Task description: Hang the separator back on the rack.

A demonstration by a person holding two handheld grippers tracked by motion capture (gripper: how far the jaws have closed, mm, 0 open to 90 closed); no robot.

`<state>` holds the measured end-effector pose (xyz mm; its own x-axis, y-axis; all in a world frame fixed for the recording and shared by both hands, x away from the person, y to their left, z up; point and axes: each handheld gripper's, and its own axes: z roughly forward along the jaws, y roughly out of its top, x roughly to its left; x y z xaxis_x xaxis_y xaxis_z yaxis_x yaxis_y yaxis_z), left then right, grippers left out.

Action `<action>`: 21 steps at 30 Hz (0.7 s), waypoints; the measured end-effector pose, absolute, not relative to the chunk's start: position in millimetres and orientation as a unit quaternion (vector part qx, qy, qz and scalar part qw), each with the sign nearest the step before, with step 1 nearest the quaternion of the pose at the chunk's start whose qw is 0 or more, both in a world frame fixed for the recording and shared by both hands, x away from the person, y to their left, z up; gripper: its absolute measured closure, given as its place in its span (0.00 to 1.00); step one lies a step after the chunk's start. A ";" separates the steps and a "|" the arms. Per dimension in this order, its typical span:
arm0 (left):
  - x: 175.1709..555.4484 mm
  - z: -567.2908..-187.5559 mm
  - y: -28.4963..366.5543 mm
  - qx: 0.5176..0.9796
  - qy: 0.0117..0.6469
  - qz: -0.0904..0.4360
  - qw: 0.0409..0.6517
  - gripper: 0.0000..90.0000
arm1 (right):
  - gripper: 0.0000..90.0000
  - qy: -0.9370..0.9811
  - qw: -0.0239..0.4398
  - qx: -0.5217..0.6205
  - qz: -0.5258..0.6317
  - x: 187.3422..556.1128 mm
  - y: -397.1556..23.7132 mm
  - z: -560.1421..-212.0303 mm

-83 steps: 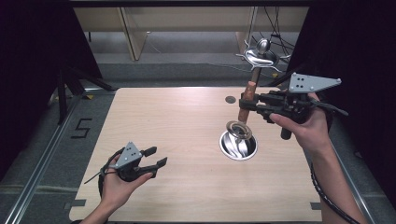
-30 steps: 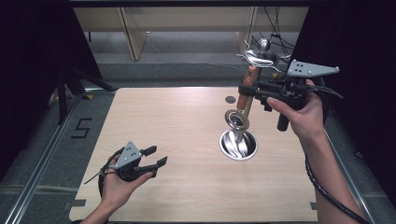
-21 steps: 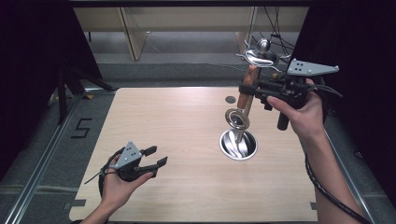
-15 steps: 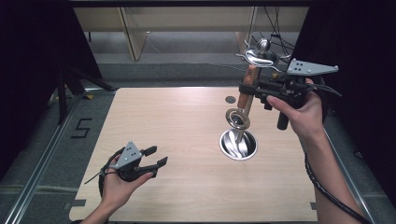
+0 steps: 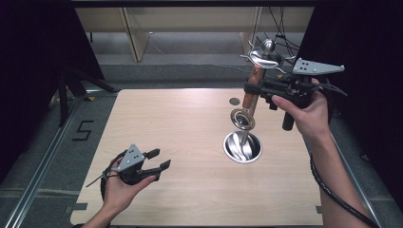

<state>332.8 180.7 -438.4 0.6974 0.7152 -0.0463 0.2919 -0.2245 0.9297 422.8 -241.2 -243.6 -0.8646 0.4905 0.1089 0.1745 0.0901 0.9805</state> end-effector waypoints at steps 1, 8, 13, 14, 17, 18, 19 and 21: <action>332.6 -438.1 180.8 0.757 0.334 0.202 0.524 0.46 | 0.82 0.727 0.133 0.216 0.638 425.9 -241.4 -244.1; 332.7 -438.4 181.0 0.758 0.334 0.202 0.523 0.46 | 0.82 0.728 0.128 0.226 0.635 426.9 -242.4 -245.2; 332.7 -438.4 181.0 0.758 0.334 0.202 0.523 0.46 | 0.82 0.730 0.125 0.231 0.631 426.9 -242.6 -244.6; 332.8 -438.4 181.0 0.758 0.335 0.201 0.522 0.46 | 0.82 0.729 0.125 0.233 0.632 426.7 -242.4 -244.5; 333.0 -438.5 181.2 0.759 0.336 0.201 0.520 0.46 | 0.82 0.726 0.131 0.227 0.636 429.1 -243.0 -244.7; 333.2 -438.8 181.2 0.758 0.336 0.200 0.522 0.46 | 0.82 0.726 0.131 0.227 0.636 429.1 -243.0 -244.7; 333.7 -439.1 181.4 0.757 0.335 0.200 0.524 0.46 | 0.82 0.725 0.136 0.227 0.636 429.5 -243.6 -244.8; 333.9 -439.1 181.6 0.757 0.336 0.201 0.523 0.46 | 0.82 0.727 0.129 0.232 0.633 428.9 -243.9 -245.3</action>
<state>333.9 181.6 -439.1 0.6940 0.7184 -0.0480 0.2985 -0.2265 0.9271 428.9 -243.9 -245.3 -0.8591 0.5007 0.1060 0.1741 0.0912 0.9805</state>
